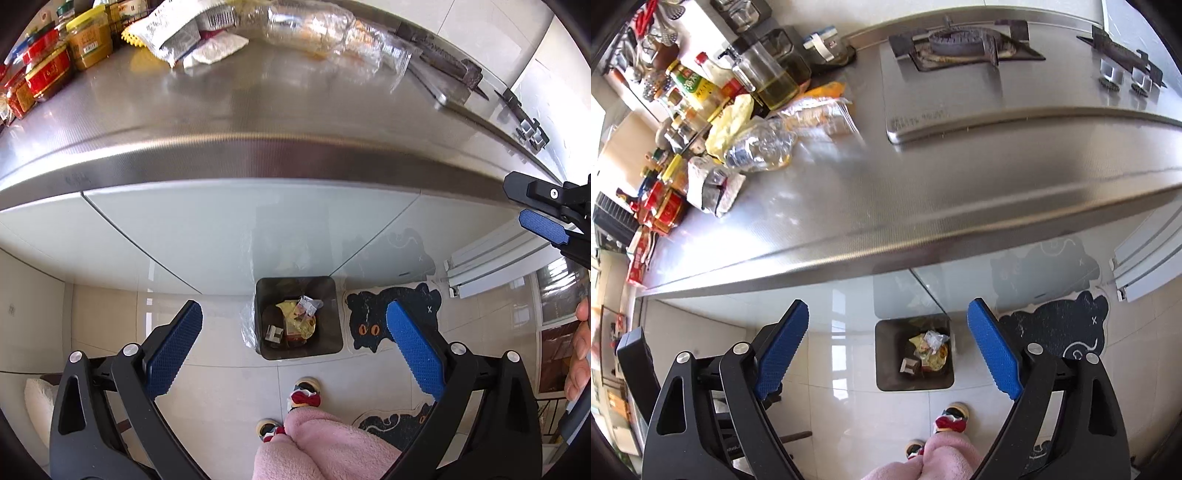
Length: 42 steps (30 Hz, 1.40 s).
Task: Collect trash
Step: 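Grasp the white snack wrapper with the left tool while the right tool grasps a clear bag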
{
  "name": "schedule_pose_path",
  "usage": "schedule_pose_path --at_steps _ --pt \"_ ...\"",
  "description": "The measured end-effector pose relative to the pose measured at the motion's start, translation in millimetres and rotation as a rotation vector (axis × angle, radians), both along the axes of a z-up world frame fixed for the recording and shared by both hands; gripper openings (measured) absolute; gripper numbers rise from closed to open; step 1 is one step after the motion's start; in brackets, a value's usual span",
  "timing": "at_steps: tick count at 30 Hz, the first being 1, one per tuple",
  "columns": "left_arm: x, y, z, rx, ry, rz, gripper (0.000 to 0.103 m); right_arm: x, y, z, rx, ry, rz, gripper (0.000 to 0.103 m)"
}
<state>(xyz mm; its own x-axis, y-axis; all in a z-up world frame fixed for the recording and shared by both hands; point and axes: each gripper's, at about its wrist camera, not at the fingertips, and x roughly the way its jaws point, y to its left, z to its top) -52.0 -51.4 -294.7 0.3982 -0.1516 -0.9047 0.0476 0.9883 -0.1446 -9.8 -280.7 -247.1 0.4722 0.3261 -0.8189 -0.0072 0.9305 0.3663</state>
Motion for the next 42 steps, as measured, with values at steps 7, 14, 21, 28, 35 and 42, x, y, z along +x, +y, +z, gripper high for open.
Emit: schedule_pose_path --at_steps 7,14,21,28,35,42 --pt "20 18 62 -0.005 -0.104 0.054 0.095 21 10 40 -0.049 -0.120 0.071 0.100" --pt "49 49 97 0.008 -0.169 0.113 0.095 57 31 63 -0.079 -0.201 0.140 0.100" --pt "89 81 108 0.027 -0.198 0.133 0.095 97 46 69 -0.112 -0.236 0.151 0.100" --pt "132 102 115 0.044 -0.247 0.134 0.095 130 49 55 -0.112 -0.201 0.137 0.092" --pt "172 104 110 0.090 -0.254 0.056 0.095 155 52 39 -0.079 -0.165 0.159 0.092" --pt "193 107 92 0.072 -0.222 0.034 0.095 175 60 22 -0.081 -0.122 0.196 0.080"
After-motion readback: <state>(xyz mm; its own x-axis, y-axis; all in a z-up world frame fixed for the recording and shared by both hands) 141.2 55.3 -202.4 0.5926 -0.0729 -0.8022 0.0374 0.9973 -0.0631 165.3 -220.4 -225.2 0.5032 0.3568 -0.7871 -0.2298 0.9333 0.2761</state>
